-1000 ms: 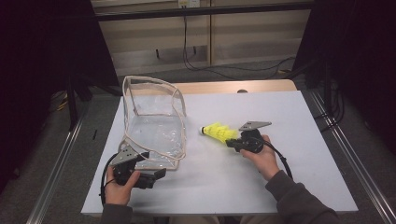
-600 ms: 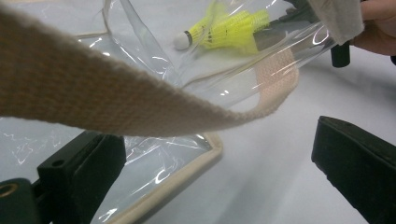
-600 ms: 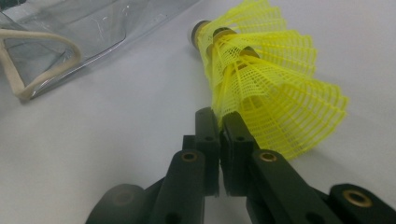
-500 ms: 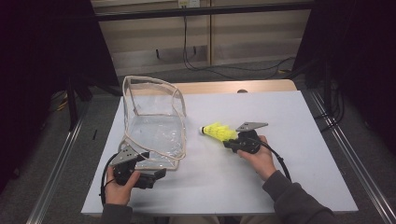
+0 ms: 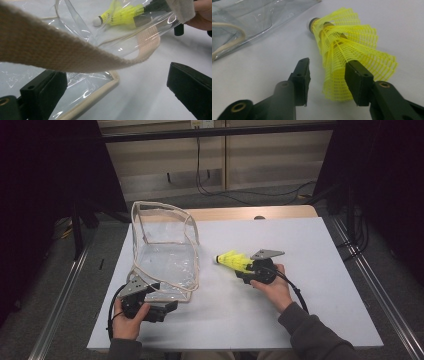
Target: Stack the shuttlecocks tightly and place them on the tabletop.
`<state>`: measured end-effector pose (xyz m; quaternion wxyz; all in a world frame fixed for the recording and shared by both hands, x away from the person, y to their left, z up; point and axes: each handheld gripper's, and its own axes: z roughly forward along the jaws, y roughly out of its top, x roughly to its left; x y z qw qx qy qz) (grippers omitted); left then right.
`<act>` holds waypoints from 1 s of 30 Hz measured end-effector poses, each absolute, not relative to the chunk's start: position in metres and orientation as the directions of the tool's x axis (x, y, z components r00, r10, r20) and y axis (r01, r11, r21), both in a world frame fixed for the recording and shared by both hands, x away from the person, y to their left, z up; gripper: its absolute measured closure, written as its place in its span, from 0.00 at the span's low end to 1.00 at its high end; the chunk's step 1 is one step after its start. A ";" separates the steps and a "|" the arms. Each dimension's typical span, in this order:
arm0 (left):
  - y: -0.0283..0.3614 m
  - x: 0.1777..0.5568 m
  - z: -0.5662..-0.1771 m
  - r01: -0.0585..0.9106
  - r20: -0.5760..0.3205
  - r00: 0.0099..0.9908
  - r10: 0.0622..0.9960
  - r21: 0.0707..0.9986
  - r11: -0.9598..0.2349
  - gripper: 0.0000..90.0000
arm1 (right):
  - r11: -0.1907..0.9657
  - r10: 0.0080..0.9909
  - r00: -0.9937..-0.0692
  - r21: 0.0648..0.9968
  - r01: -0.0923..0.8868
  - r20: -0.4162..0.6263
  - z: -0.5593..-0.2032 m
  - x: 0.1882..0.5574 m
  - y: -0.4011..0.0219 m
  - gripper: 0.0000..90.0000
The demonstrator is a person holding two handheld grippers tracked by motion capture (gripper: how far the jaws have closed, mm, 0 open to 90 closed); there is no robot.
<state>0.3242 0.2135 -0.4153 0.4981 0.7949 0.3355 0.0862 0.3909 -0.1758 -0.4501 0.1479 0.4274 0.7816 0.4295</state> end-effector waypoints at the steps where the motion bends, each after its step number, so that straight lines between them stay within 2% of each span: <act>1: 0.213 0.324 -0.415 0.447 -0.197 0.760 0.619 0.850 -0.279 0.03 | 0.268 0.795 -0.592 0.798 0.540 0.134 -0.450 0.392 -0.175 0.58; 4: 0.214 0.324 -0.415 0.448 -0.199 0.760 0.619 0.850 -0.277 0.03 | 0.264 0.790 -0.597 0.802 0.536 0.138 -0.450 0.393 -0.171 0.58; 15: 0.214 0.324 -0.415 0.448 -0.200 0.761 0.617 0.850 -0.277 0.03 | 0.244 0.811 -0.567 0.796 0.554 0.146 -0.453 0.402 -0.166 0.43; 30: 0.214 0.325 -0.416 0.449 -0.199 0.761 0.617 0.849 -0.280 0.03 | 0.244 0.818 -0.558 0.795 0.555 0.138 -0.456 0.406 -0.159 0.43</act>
